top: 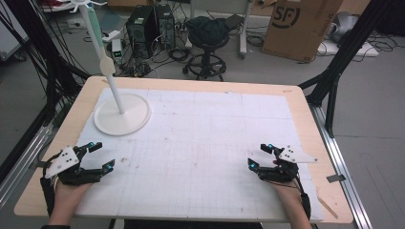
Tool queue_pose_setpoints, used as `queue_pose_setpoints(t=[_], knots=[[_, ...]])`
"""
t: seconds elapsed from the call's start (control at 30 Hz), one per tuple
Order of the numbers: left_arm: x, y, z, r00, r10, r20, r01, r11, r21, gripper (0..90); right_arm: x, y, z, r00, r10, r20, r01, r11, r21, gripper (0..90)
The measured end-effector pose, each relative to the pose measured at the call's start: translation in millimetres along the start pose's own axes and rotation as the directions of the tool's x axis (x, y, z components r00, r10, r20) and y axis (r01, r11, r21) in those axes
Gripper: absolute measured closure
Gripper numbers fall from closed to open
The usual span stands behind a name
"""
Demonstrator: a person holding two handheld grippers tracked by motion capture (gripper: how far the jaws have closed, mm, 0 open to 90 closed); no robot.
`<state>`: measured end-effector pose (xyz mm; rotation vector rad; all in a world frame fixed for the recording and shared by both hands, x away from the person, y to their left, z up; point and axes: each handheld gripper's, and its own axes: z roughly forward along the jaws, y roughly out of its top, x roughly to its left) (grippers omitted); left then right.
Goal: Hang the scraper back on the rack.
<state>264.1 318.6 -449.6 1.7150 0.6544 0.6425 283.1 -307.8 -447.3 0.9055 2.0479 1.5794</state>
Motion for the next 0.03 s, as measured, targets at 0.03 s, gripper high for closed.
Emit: queue_pose_setpoints(t=[0.03], knots=[[0.1, 0.0, -0.1, 1.0000, 0.000, 0.000, 0.000, 1.0000, 0.002, 21.2, -0.2, 0.0, 0.1, 1.0000, -0.003, 0.004, 0.003, 1.000, -0.003, 19.0]])
